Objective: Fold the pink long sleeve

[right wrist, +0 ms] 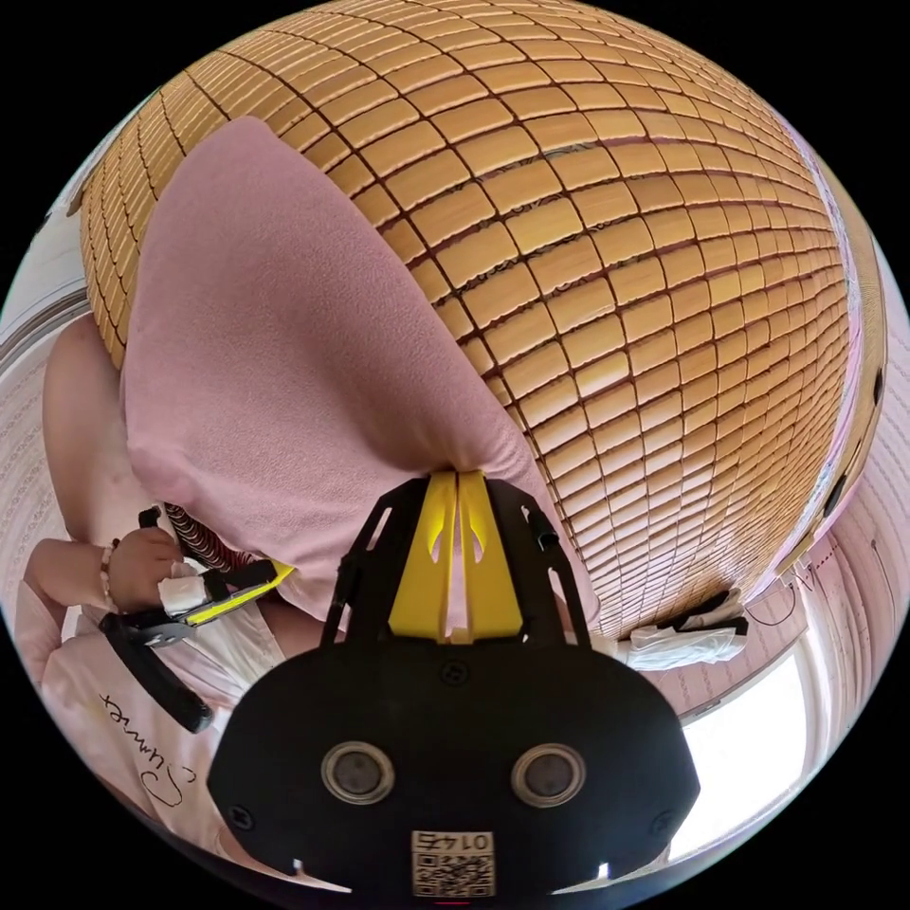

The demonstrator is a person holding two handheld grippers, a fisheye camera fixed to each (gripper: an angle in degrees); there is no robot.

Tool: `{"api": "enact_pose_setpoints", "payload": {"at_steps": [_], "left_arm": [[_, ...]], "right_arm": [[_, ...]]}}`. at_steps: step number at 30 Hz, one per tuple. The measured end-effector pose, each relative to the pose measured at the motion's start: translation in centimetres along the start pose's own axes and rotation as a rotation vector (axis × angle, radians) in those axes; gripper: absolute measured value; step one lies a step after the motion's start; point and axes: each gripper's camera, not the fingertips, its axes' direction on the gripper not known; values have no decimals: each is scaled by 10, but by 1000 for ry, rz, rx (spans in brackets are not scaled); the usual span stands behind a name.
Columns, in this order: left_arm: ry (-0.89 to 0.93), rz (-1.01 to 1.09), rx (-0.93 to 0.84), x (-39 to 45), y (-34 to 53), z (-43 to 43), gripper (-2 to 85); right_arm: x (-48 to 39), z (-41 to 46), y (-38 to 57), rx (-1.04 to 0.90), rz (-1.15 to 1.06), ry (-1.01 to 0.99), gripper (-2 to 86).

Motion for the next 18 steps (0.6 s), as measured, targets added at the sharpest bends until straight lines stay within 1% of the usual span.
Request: {"api": "enact_pose_setpoints", "payload": {"at_steps": [5,8,14,18], "left_arm": [[-70,97,-58,19,-7,-2,-10],[-79,99,-52,26,-2,-2,-10],[-6,79,-66,26,1,2,-10],[-7,104,-79,29,0,10,-10]], "right_arm": [[3,10,15,-34,-12,-1,-9],[6,16,28,-36,-15,-5,-9],[10,33,62,-38,-15,3,-9],[12,45,85,-40,-13,16,-9]]}}
